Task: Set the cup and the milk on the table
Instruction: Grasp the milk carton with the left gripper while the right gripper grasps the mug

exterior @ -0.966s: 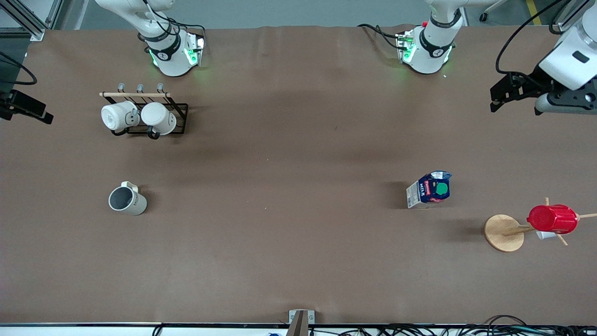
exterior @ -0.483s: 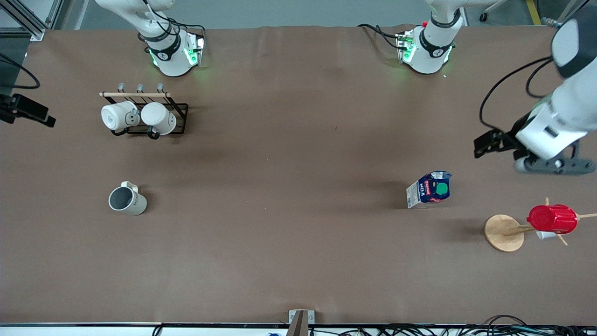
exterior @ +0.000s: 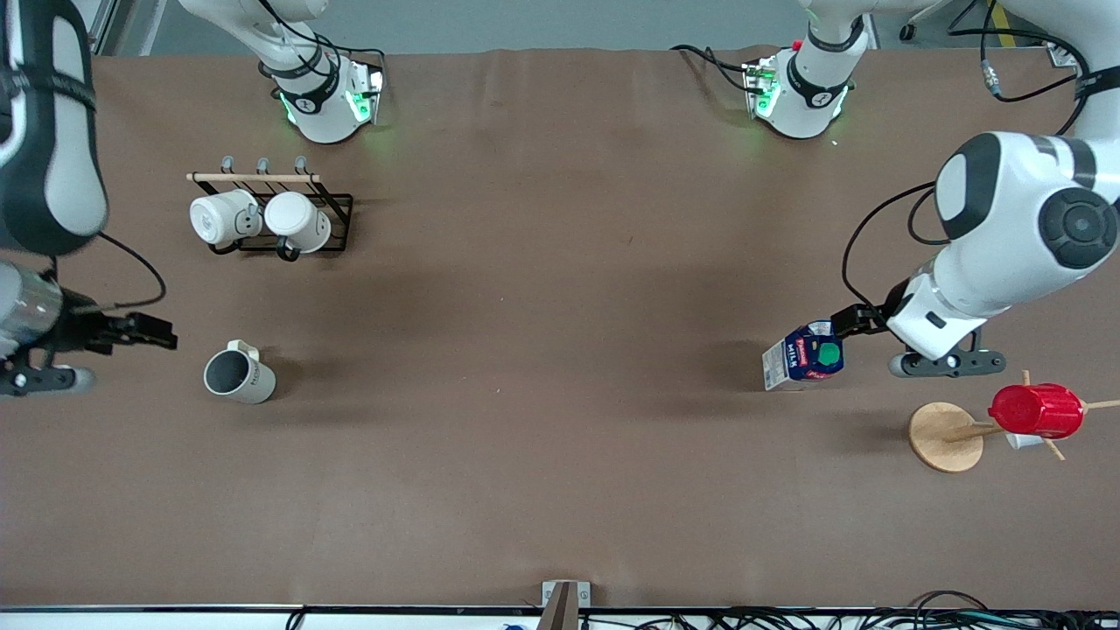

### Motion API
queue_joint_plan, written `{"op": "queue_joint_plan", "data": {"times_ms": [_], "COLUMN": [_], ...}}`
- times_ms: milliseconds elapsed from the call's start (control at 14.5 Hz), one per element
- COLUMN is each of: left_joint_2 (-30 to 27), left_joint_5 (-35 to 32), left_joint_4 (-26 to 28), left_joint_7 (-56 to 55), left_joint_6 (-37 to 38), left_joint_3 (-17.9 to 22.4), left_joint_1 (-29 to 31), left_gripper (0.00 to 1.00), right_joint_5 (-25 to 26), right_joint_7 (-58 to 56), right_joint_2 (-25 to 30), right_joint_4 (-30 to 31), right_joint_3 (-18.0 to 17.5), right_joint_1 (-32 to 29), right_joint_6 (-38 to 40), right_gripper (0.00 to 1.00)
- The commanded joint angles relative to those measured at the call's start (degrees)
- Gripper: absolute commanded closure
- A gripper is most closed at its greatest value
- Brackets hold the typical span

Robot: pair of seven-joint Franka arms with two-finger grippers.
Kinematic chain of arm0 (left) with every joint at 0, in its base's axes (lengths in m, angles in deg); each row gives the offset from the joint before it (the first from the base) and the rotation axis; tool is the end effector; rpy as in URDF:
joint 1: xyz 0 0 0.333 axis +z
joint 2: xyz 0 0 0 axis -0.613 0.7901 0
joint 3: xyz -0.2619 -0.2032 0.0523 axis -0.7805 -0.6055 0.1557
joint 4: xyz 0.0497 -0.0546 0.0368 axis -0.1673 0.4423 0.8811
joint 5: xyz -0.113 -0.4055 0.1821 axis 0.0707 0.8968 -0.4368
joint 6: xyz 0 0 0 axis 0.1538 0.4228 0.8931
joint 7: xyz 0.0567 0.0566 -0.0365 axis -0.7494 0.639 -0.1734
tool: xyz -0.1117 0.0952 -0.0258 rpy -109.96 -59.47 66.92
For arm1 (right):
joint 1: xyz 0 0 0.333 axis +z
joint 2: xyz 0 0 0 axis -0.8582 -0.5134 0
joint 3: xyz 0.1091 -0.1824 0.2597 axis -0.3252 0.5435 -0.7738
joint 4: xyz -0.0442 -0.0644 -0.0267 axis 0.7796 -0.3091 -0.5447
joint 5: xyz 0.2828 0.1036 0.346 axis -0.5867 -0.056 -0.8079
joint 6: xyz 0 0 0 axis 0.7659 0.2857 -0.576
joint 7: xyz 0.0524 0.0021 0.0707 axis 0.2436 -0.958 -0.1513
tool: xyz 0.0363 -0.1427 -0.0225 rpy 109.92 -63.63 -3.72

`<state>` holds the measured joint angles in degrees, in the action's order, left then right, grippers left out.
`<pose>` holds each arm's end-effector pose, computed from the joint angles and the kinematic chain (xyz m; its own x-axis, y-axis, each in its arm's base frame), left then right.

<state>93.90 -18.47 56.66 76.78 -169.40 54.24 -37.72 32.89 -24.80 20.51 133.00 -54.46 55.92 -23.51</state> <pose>0.6687 -0.1002 0.3548 0.9994 0.0093 -0.0336 0.0104 -0.9995 0.0303 0.7097 -0.0928 0.3682 0.9946 0.0987 -0.0313 0.0984 -0.9951 -0.0091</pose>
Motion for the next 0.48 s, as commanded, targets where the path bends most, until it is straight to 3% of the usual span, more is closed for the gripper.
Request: {"op": "queue_joint_plan", "data": {"times_ms": [0, 138, 414], "left_joint_2": [-0.73, 0.59, 3.31], "left_joint_5": [-0.58, -0.58, -0.58], "left_joint_4": [2.96, 2.96, 2.96], "left_joint_7": [-1.04, -1.04, -1.13], "left_joint_6": [-2.68, -3.91, -6.02], "left_joint_3": [-0.16, -0.51, -1.66], "left_joint_1": [-0.26, -0.44, -0.44], "left_gripper": [0.0, 0.0, 0.01], "right_joint_5": [0.81, 0.81, 0.81], "right_joint_7": [-4.57, -5.54, -6.07], "right_joint_2": [0.42, -1.06, -5.02], "right_joint_4": [9.78, 15.07, 20.01], "right_joint_3": [-0.37, -0.37, -0.37], "right_joint_1": [-2.16, -2.34, -1.82], "right_joint_6": [-11.91, -20.62, -30.92], "right_gripper": [0.0, 0.0, 0.01]}}
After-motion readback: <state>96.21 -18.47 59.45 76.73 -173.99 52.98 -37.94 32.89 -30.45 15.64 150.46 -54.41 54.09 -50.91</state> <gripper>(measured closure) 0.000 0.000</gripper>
